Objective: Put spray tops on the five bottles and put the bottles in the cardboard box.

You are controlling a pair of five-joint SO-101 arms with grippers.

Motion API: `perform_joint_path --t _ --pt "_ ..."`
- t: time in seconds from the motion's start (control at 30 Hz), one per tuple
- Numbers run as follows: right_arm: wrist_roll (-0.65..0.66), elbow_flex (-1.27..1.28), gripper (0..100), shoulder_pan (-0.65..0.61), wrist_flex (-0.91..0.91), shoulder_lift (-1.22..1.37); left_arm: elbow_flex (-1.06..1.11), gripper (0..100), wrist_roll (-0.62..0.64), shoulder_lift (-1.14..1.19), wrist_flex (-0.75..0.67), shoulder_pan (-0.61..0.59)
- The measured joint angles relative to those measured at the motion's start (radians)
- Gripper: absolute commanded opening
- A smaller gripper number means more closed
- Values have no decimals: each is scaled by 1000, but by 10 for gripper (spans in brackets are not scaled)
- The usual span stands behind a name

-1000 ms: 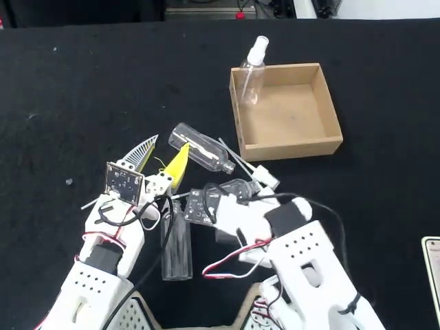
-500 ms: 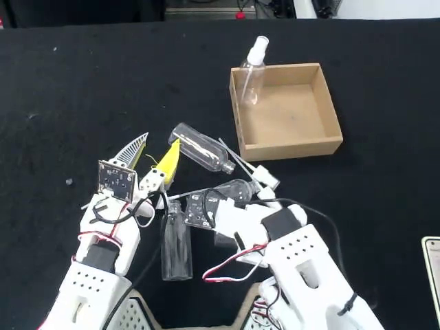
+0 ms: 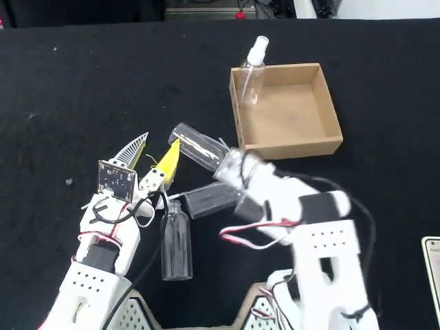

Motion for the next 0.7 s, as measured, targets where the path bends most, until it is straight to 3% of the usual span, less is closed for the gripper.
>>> perform_joint_path --t 0.2,0.43,0.57,0.7 --pt "0 -173 78 284 52 0 0 213 0 0 0 0" --pt "-87 -163 78 687 -216 245 0 213 0 0 0 0" --pt "-192 -199 89 804 -325 514 0 213 0 0 0 0" --pt "-256 -299 230 836 -319 741 0 213 0 0 0 0"
